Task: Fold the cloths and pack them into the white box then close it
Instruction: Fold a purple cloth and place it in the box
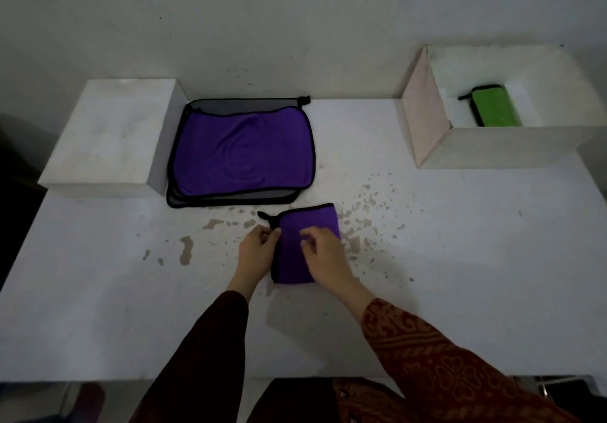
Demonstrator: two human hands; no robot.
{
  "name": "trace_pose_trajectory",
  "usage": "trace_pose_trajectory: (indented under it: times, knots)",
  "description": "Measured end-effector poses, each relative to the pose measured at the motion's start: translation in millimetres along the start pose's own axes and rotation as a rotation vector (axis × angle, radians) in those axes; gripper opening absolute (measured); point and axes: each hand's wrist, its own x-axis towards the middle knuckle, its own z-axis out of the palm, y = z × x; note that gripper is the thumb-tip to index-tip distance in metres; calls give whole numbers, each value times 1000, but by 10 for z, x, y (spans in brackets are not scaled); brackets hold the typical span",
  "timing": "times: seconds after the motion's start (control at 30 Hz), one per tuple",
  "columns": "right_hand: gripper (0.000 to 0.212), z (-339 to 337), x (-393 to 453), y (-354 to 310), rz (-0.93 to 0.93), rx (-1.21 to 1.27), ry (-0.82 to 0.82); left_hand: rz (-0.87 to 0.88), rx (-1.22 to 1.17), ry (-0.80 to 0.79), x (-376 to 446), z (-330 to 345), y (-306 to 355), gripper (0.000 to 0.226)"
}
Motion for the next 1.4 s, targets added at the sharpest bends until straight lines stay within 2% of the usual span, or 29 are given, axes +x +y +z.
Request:
trace_pose_trajectory:
  times: [0.07,0.1,0.2,0.33,0.47,0.53,0.67,0.77,0.83,0.9,1.0,1.13,1.3,1.4]
  knots:
    - [32,-118,-29,167,28,-68,157,-3,10,-12,1,6,-7,25]
    - [36,-170,-29,237,89,-67,162,2,19,-16,3,13,-14,24]
    - [40,-253,22,308,235,9,34,12,50,-16,4,23,-29,16]
    - [33,-207,76,52,155,204,2,-7,22,-19,4,12,5,17]
    - [41,76,16,-237,43,167,-114,-82,-138,-35,16,-28,43,50]
    - [42,201,-31,-310,-35,150,-177,-115,-166,-47,37,-44,45,56]
    - [38,257,-78,-305,-106,219,-294,-106,-163,-80,77,-75,56,44]
    - [26,161,-101,-133,-62,314,-199,-72,-141,-92,78,-95,32,36]
    - [23,28,-86,-4,-23,307,-76,-98,-177,-104,65,-98,32,37]
    - [23,-146,-47,95,6,308,-42,-128,-242,-119,16,-102,124,33]
    - [32,-386,49,165,-18,368,-141,-135,-344,-171,-90,-56,353,21]
    - [37,-761,142,125,-2,706,-322,-108,-502,-227,-194,62,775,16]
    - [46,-1509,343,102,-79,753,-305,45,-553,-346,-211,262,1449,15]
    - [52,-2144,556,136,-133,746,-325,142,-528,-423,-192,463,1947,22]
